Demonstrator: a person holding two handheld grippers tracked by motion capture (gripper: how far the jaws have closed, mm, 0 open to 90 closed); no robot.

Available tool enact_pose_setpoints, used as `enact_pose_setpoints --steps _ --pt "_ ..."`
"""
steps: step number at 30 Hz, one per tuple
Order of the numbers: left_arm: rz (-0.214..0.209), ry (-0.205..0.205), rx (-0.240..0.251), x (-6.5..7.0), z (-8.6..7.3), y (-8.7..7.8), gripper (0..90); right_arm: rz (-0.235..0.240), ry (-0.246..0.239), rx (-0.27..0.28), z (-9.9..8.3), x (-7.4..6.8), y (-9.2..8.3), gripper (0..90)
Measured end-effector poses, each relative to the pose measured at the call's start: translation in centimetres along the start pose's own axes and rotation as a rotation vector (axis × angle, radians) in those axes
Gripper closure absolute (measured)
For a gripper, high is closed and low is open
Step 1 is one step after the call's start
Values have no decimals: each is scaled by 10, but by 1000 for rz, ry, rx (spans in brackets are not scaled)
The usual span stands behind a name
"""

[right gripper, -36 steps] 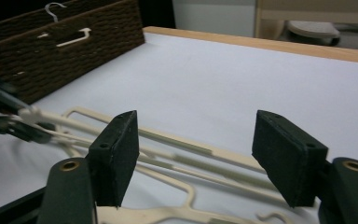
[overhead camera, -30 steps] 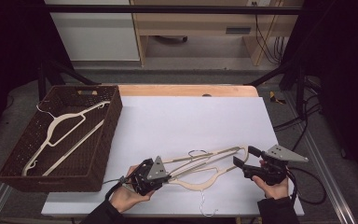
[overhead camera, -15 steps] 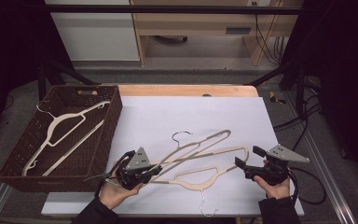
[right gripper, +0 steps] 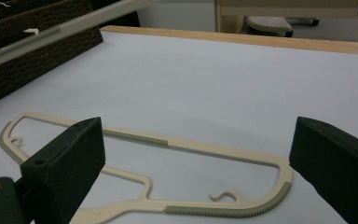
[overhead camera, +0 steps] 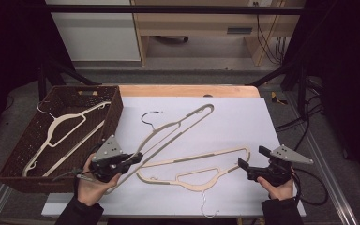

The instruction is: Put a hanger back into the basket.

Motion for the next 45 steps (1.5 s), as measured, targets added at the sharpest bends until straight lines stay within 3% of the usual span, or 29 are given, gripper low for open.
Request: enact_pose_setpoints --steps 6,9,18,23,28,35,38,41,45 --pt "38 -13 53 -14 12 -29 865 -4 -3 1 1 1 -2 33" --pt "37 -19 77 -21 18 -40 865 -5 -8 8 3 1 -3 34" --pt "80 1 52 -57 37 -70 864 -3 -16 7 3 0 -4 31" --pt "120 13 24 -77 37 -83 864 -1 -19 15 4 0 -4 26" --pt "128 2 17 -93 33 -94 864 5 -20 10 4 -3 -3 21" --pt "183 -19 -10 -129 14 -111 864 6 -17 11 4 -4 -3 21" --pt "192 -42 -17 -137 7 -115 864 1 -21 7 3 -3 -2 19" --pt "215 -62 -43 -153 -9 -123 863 3 -21 5 3 -4 -2 20" --pt "231 -92 -54 -162 -22 -127 863 4 -20 2 3 -4 -1 21"
Point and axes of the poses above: each handheld gripper's, and its own axes: y roughly forward along the jaws, z roughly out of its top, x roughly to its right, the point moved 10 cm from there along y, roughly forward along the jaws, and after that the axes turned 11 degrees about y, right-handed, at the moved point
